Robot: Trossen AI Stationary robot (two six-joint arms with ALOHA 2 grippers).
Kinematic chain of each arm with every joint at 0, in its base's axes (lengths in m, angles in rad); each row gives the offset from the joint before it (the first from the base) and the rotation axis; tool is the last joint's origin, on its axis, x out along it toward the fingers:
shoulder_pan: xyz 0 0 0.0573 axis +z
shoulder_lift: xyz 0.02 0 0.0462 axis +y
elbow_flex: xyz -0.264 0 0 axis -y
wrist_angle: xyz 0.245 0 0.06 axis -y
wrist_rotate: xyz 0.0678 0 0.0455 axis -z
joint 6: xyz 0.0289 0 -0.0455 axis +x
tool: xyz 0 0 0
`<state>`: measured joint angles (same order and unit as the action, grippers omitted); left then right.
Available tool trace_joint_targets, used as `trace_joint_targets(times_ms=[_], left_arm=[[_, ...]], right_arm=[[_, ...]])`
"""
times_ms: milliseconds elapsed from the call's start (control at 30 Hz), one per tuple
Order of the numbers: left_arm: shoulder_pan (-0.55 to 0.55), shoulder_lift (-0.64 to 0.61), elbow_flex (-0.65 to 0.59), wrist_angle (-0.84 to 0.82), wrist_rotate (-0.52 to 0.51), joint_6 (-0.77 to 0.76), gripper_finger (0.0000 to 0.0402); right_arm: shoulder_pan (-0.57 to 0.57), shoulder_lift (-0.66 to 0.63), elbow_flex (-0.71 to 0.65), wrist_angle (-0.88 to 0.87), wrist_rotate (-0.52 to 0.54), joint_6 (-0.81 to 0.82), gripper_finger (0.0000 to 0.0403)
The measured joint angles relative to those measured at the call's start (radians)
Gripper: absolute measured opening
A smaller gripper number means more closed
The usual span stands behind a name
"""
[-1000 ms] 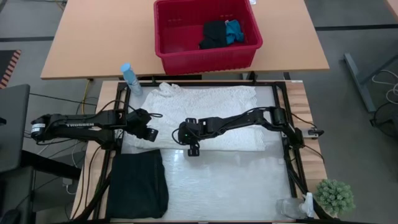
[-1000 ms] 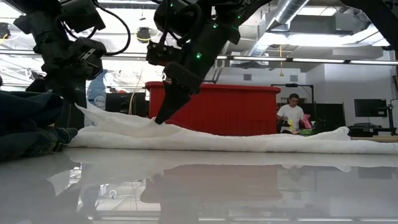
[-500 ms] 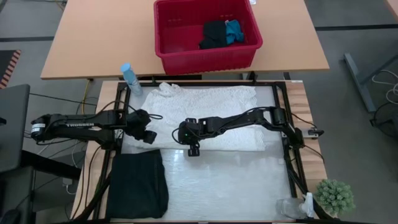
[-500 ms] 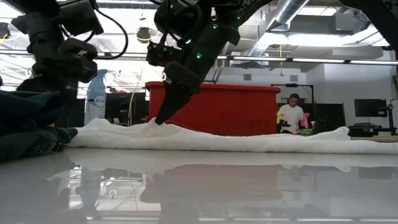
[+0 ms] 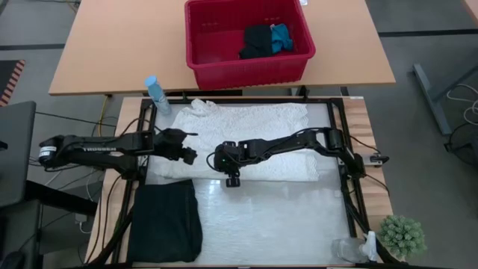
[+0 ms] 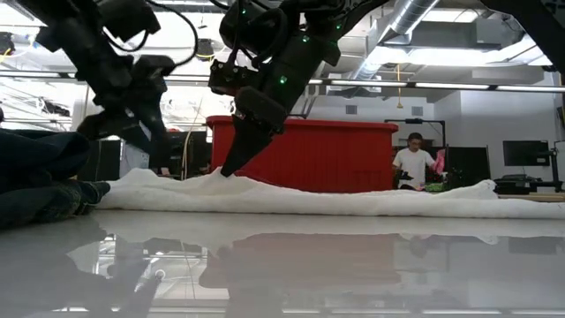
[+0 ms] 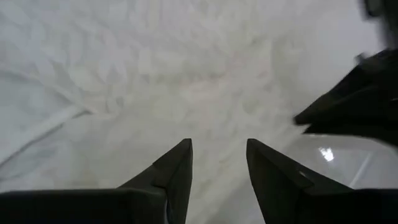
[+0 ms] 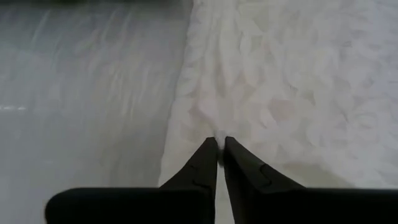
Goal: Fold Laundry from Bin
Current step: Fold the white dress from the red bin
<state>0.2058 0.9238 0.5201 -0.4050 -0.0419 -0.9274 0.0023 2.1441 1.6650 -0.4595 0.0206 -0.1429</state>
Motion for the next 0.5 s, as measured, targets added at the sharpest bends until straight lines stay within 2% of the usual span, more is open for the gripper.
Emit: trace_joint_targets(times_ms=[233,500], left_arm=[[-0.063,0.130,0.000,0.042,0.037,0.003,0.0134],[-0.127,0.211,0.000,0.050,0.018,-0.001,0.0134]], right_arm=[[-0.019,0.000,0.000,-0.016,-0.049,0.011,0.0071],[-0.025,0.001,0.000,-0.051,-0.132,-0.008,0.0098]])
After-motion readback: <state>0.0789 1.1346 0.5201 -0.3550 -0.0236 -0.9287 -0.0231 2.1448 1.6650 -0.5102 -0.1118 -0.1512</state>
